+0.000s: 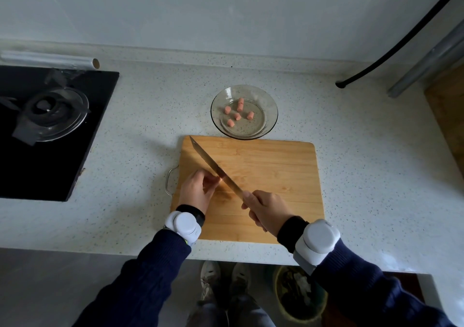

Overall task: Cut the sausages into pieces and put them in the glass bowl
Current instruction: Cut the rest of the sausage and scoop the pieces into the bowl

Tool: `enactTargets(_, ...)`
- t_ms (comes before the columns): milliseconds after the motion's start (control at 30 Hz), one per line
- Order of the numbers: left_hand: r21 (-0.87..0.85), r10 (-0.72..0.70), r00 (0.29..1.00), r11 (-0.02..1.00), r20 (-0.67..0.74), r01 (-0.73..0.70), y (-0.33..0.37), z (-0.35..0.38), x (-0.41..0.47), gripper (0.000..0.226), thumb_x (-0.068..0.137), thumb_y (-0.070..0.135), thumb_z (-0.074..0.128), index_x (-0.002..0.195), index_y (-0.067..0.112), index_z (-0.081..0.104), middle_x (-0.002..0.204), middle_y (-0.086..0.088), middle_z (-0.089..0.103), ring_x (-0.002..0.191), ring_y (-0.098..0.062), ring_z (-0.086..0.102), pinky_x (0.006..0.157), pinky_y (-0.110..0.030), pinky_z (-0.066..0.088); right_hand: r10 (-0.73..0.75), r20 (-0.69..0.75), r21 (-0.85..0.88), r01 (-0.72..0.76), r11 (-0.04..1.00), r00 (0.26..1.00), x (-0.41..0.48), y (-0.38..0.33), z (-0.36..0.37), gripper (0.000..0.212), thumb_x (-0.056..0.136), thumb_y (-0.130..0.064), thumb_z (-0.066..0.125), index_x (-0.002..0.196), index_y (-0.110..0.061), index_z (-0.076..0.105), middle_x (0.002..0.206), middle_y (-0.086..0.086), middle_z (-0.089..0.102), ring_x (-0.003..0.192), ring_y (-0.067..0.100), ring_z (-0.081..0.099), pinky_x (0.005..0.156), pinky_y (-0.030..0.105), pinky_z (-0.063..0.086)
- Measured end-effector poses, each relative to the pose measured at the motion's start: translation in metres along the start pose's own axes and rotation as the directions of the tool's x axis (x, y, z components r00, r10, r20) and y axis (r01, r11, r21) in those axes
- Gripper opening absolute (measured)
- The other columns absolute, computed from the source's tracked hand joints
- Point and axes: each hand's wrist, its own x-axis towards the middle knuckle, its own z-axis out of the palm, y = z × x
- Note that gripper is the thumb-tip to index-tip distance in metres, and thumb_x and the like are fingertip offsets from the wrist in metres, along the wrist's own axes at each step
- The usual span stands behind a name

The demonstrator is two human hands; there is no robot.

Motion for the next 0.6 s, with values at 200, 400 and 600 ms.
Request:
enactTargets(200,-0.016,0.0,1.0,1.0,-0.001,0.0,0.0002,0.0003,-0.001,0.017,0.081,0.022,0.071,0.082,0.005,0.065,0.085,-0.006,0.068,0.066,-0.008,0.052,0.055,-0.002,0.034,-0.001,-0.003,0.001,0.001,1.0,1.0,-0.002,-0.0003,-0.0003,0.048,0.096,-0.045,0.035,0.093,-0.006,0.063,0.058,-0.005,0.051,0.045,0.007,0.042,0.048,0.018,0.036)
enactTargets(400,-0.05,-0.003,1.0,0.999,-0.015,0.002,0.0032,-0.001,-0.0023,0.012,0.08,0.014,0.072,0.082,0.005,0.065,0.082,-0.003,0.065,0.062,0.014,0.044,0.063,0.007,0.038,-0.006,0.013,0.009,0.006,1.0,1.0,-0.0035,-0.0018,-0.0006,0.046,0.096,-0.044,0.036,0.093,-0.007,0.062,0.059,-0.005,0.051,0.046,0.006,0.042,0.047,0.017,0.036)
enactTargets(600,-0.036,-0.016,1.0,0.999,0.002,0.016,0.0027,-0.0011,-0.0017,0.011,0.079,0.011,0.073,0.082,0.004,0.065,0.084,-0.005,0.068,0.062,0.006,0.047,0.064,0.009,0.037,0.004,0.028,-0.011,-0.004,1.0,1.0,-0.0025,0.0003,0.0006,0.047,0.096,-0.045,0.035,0.093,-0.007,0.063,0.06,-0.004,0.052,0.046,0.006,0.043,0.048,0.017,0.037)
